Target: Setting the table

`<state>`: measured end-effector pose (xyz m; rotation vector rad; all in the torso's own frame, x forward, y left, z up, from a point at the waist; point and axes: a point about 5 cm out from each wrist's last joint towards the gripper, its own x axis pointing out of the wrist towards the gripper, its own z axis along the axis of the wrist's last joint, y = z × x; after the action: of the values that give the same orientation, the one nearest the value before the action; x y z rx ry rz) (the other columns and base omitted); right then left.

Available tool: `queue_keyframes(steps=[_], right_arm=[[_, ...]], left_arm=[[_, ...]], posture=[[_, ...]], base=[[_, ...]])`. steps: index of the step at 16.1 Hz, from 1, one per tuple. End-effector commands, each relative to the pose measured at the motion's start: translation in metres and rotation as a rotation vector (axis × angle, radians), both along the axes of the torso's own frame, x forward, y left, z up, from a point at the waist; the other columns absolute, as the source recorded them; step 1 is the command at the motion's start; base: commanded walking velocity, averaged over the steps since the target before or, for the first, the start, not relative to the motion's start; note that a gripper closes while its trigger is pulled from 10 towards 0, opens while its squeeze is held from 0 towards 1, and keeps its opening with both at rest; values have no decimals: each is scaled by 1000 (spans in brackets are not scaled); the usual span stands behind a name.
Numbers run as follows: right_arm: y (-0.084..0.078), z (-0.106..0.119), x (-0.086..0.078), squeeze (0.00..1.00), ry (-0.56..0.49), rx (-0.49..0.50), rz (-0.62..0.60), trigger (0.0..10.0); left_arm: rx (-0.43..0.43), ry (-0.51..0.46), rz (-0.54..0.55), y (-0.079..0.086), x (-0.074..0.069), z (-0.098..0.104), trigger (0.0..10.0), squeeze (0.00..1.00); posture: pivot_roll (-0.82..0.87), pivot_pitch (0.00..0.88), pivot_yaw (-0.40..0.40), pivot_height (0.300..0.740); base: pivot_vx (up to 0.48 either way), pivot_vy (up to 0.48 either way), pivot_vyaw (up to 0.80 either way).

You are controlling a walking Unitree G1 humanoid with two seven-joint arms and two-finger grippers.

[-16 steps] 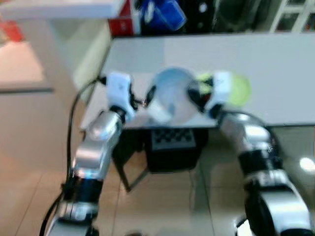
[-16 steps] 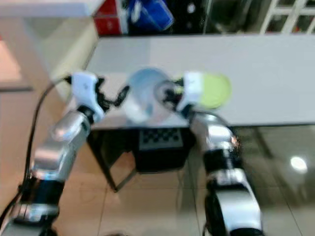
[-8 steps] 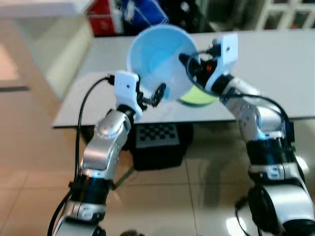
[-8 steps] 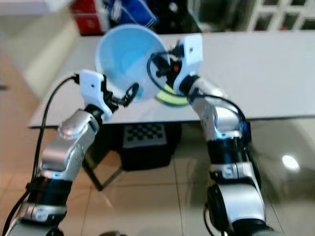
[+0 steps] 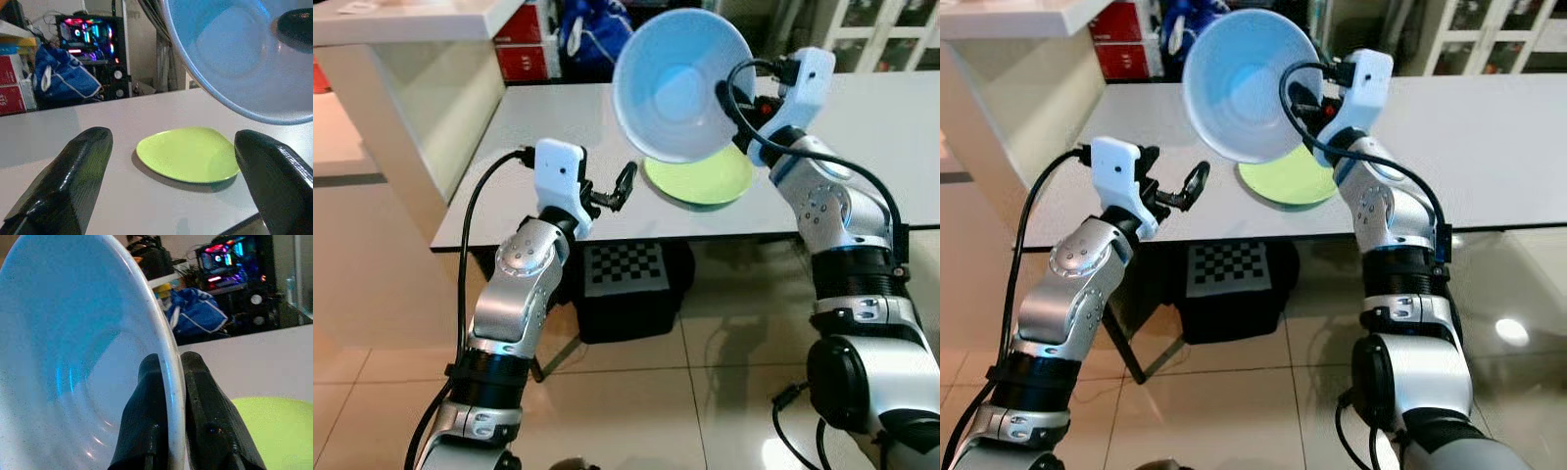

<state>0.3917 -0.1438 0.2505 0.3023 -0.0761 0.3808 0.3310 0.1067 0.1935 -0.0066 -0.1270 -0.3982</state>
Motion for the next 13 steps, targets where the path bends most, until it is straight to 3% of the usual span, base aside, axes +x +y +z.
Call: queue_keyframes(steps=[1, 5, 8, 11, 13], right_arm=[[1, 4, -1, 0, -23, 8, -3, 10000], [-4, -9, 3, 0, 20, -20, -30, 10000], [7, 0, 1, 0, -16, -54, 36, 10000], [8, 0, 2, 0, -19, -55, 41, 10000], [8, -4, 2, 0, 4, -45, 39, 10000]], left_arm=[[13, 23, 23, 4, 1, -4, 10000, 0], [23, 30, 33, 5, 3, -4, 10000, 0], [16, 42, 13, 2, 3, -5, 10000, 0], [28, 25, 16, 2, 1, -5, 10000, 0], [33, 28, 9, 1, 0, -5, 10000, 0]], posture=[[44, 0, 50, 740], [40, 0, 53, 740], [37, 0, 52, 740], [42, 0, 47, 740], [44, 0, 48, 740]], base=[[469, 0, 0], [469, 0, 0], [457, 0, 0], [454, 0, 0], [0, 0, 0]])
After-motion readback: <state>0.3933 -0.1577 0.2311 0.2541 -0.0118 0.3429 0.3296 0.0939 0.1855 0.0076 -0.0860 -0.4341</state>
